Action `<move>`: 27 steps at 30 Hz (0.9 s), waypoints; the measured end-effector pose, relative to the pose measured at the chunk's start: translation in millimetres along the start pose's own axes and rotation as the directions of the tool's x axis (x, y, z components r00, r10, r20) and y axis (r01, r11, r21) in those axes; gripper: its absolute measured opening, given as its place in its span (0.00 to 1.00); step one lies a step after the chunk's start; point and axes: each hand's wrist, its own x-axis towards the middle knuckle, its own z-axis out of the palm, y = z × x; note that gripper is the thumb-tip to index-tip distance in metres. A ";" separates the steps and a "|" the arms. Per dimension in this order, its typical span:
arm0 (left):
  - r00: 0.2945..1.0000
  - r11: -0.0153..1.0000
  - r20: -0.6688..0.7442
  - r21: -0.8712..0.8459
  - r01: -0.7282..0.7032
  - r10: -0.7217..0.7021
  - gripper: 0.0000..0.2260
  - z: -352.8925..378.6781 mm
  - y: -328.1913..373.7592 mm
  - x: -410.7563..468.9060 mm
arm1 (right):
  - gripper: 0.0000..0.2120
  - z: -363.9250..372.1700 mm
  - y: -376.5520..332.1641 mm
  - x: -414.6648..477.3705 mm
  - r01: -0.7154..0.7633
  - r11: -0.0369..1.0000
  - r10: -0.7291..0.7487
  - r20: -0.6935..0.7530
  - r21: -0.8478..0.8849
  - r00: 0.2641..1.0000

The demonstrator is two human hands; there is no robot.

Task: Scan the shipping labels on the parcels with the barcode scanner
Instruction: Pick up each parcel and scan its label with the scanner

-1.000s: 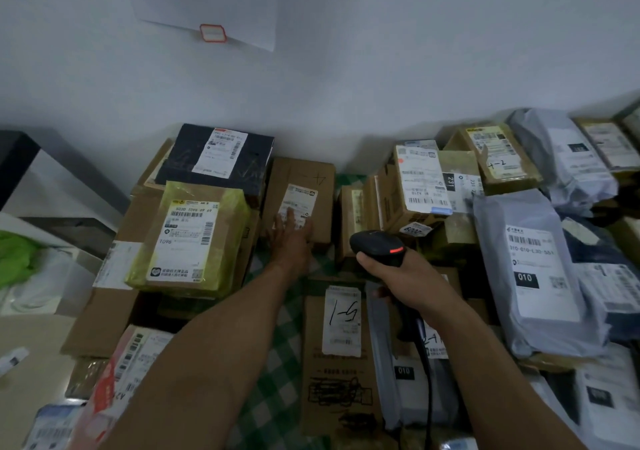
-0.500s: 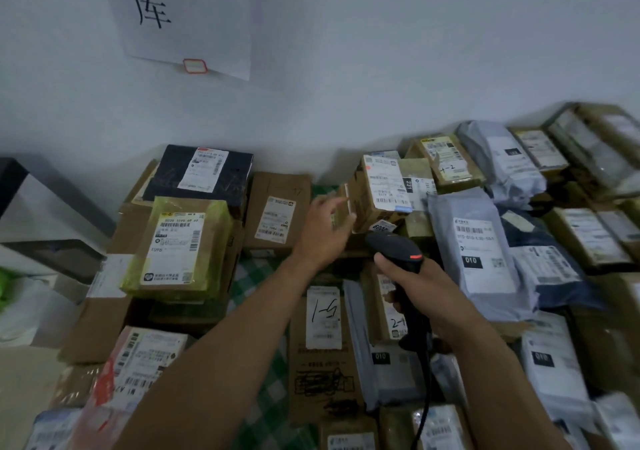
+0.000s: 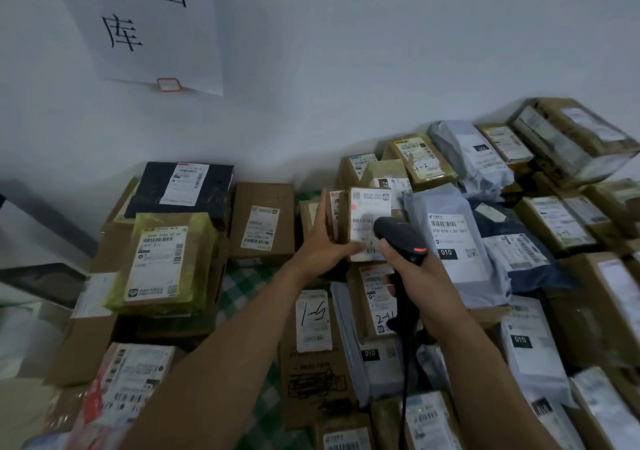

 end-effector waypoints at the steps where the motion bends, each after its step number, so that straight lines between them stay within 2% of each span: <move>1: 1.000 1.000 0.013 0.019 -0.009 0.009 0.57 1.4 0.1 -1.5 | 0.10 1.5 0.8 0.3 0.023 1.000 -0.023 -0.044 0.001 0.999; 3: 1.000 0.998 -0.002 0.055 -0.027 0.028 0.55 3.3 3.0 -2.8 | 0.11 7.0 -1.5 0.8 0.046 0.999 -0.045 -0.077 0.007 0.996; 6: 1.000 0.995 -0.024 0.102 -0.004 0.006 0.44 5.9 11.9 -10.0 | 0.13 12.9 -4.1 3.6 0.035 0.999 -0.035 -0.039 -0.010 0.999; 8: 1.000 0.999 0.007 0.049 -0.007 0.006 0.37 10.5 16.5 -20.5 | 0.16 14.0 -6.9 4.2 0.049 0.998 -0.051 -0.038 -0.030 0.998; 10: 0.998 0.999 0.053 -0.007 -0.041 0.042 0.34 12.4 18.6 -32.2 | 0.19 14.8 -10.9 -1.3 0.075 0.996 -0.077 -0.044 -0.056 0.996; 12: 0.996 0.998 0.070 -0.026 -0.054 0.055 0.35 10.8 20.1 -45.9 | 0.21 15.9 -17.2 -10.9 0.120 0.990 -0.125 -0.056 -0.076 0.991; 17: 0.988 0.990 0.077 0.015 -0.139 0.137 0.38 1.7 27.9 -95.2 | 0.16 18.7 -41.0 -48.7 0.207 0.978 -0.208 -0.063 -0.024 0.976; 21: 0.982 0.982 0.005 0.031 -0.188 0.188 0.39 -2.1 29.0 -137.7 | 0.12 22.7 -49.1 -82.3 0.193 0.980 -0.193 0.000 -0.042 0.981; 27: 0.967 0.978 -0.154 0.091 -0.189 0.201 0.43 -8.2 10.3 -190.3 | 0.16 29.1 -46.5 -138.0 0.207 0.967 -0.188 0.134 -0.150 0.973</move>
